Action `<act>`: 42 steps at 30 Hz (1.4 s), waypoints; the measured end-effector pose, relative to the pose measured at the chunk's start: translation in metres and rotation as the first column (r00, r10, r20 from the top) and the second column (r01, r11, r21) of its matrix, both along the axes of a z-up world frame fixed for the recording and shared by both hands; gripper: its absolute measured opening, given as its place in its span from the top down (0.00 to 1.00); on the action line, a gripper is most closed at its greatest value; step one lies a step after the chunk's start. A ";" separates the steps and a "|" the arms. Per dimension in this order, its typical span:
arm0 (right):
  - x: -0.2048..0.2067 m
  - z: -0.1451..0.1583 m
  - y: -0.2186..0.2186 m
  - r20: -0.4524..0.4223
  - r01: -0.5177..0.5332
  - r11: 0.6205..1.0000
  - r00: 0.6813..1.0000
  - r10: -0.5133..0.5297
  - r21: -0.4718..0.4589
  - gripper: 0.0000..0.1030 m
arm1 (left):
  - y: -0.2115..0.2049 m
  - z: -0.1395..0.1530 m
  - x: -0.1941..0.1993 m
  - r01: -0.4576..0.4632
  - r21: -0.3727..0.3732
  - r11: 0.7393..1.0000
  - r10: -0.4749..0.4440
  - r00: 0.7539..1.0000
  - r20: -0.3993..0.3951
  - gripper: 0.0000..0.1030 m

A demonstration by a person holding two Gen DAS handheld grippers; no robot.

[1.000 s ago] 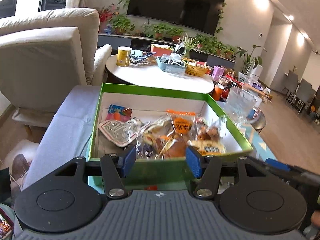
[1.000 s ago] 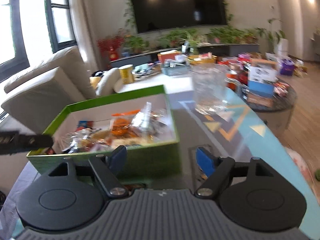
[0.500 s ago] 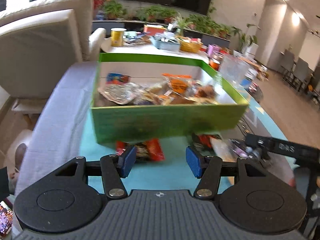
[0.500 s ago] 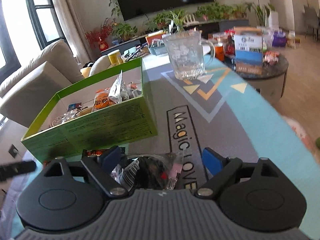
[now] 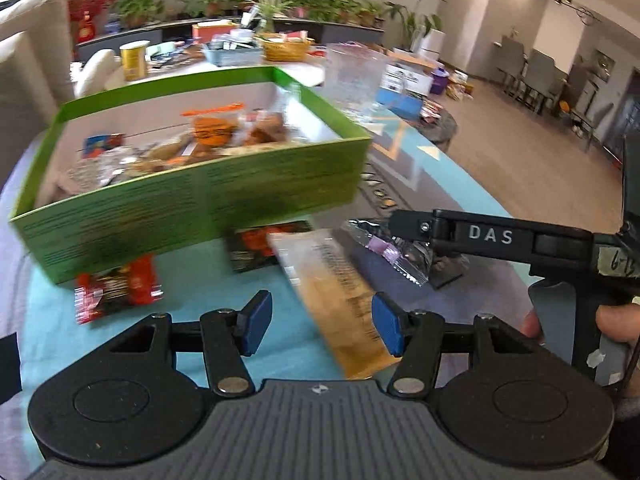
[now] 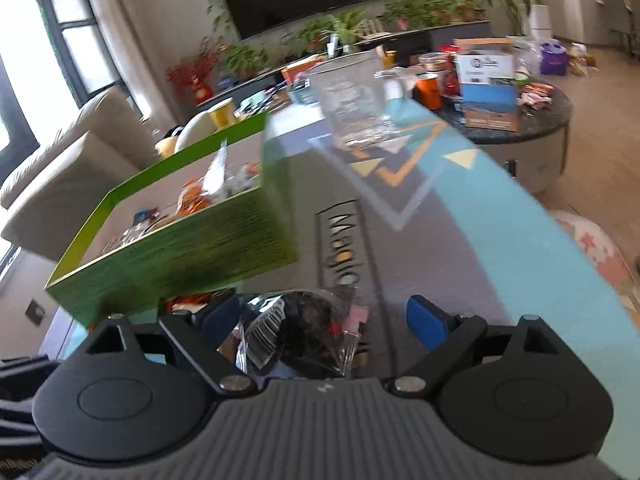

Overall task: Organize snacks
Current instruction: 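Grasp clear bag of dark snack with right gripper while left gripper reaches beige bread bag, then grasp beige bread bag with left gripper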

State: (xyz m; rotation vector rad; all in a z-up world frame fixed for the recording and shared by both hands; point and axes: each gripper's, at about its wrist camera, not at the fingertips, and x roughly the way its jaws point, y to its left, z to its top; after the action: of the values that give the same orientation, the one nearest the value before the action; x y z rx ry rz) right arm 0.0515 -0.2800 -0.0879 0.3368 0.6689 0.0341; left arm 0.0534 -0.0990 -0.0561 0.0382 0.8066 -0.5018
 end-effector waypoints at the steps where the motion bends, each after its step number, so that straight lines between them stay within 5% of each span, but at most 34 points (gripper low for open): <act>1: -0.002 0.000 -0.003 0.001 0.010 1.000 1.000 -0.010 -0.005 0.58 | -0.006 -0.002 0.001 0.014 0.004 1.000 -0.014 1.000 -0.007 0.48; 9: -0.008 0.002 -0.007 0.017 -0.003 1.000 1.000 0.003 0.004 0.58 | -0.027 -0.015 0.017 -0.031 0.062 0.998 0.034 0.998 -0.048 0.48; 16: -0.005 0.002 0.003 0.032 -0.064 0.998 0.997 0.064 -0.018 0.58 | -0.019 -0.012 0.002 0.001 0.085 0.996 -0.003 1.000 0.014 0.62; 28: 0.009 -0.010 0.033 -0.017 -0.132 0.963 0.991 0.131 -0.235 0.58 | 0.013 0.007 -0.020 -0.017 0.038 0.999 0.015 0.999 0.048 0.65; 34: 0.001 0.000 0.039 -0.011 -0.151 0.965 0.988 0.152 -0.216 0.59 | 0.021 0.012 -0.026 -0.021 0.027 0.999 0.019 0.997 0.070 0.67; 36: -0.002 0.005 0.042 0.008 -0.146 0.966 0.989 0.151 -0.214 0.59 | 0.025 0.014 -0.027 -0.029 0.030 0.999 0.027 0.996 0.081 0.83; 42: -0.005 0.027 0.054 0.081 -0.148 0.964 0.982 0.169 -0.219 0.59 | 0.039 0.020 -0.028 -0.047 0.002 0.999 0.047 0.994 0.096 0.83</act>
State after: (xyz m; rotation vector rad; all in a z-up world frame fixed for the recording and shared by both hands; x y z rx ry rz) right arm 0.0467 -0.2256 -0.0611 0.0742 0.5938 0.1306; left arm 0.0259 -0.0598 -0.0358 0.0472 0.7131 -0.4503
